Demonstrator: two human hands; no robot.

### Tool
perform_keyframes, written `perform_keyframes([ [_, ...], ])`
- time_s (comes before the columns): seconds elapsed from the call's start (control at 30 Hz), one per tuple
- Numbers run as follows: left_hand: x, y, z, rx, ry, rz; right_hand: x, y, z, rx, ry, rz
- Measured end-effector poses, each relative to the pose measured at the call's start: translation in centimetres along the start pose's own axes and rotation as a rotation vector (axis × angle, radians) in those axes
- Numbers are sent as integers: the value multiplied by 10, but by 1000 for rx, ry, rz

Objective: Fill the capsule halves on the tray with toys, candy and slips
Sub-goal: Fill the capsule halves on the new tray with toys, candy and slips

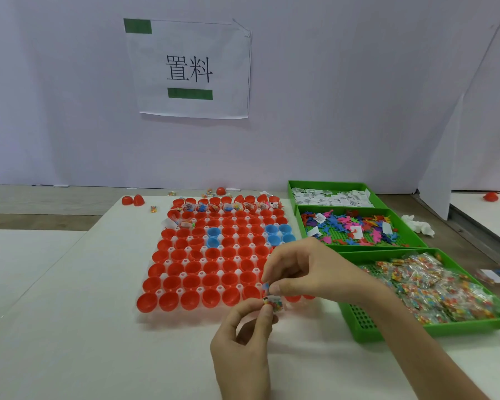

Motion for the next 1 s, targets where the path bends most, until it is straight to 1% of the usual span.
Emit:
perform_keyframes([
  [0.23, 0, 2, 1, -22, 9, -14, 1, 1, -1, 19, -64, -41],
  [0.43, 2, 5, 1, -62, 32, -70, 1, 0, -3, 29, -85, -5],
  [0.6, 2, 9, 1, -4, 62, -50, 0, 0, -2, -54, -9, 19],
  [0.67, 3, 9, 1, 2, 48, -36, -1, 0, -2, -85, 26, 27],
  [0.8, 4, 13, 4, -17, 75, -49, -3, -2, -6, -7, 32, 48],
  [1.0, 3, 15, 7, -3, 146, -24, -8, -5, -12, 77, -25, 10],
])
Point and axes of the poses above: each hand's wrist, its own x-axis away from the middle knuckle, its own z-axis out of the back of the hand, y = z × x, the point moved 3 cm from there along -x, towards the middle knuckle, and after that the axes turned 4 degrees about y, right-handed, at the moved point
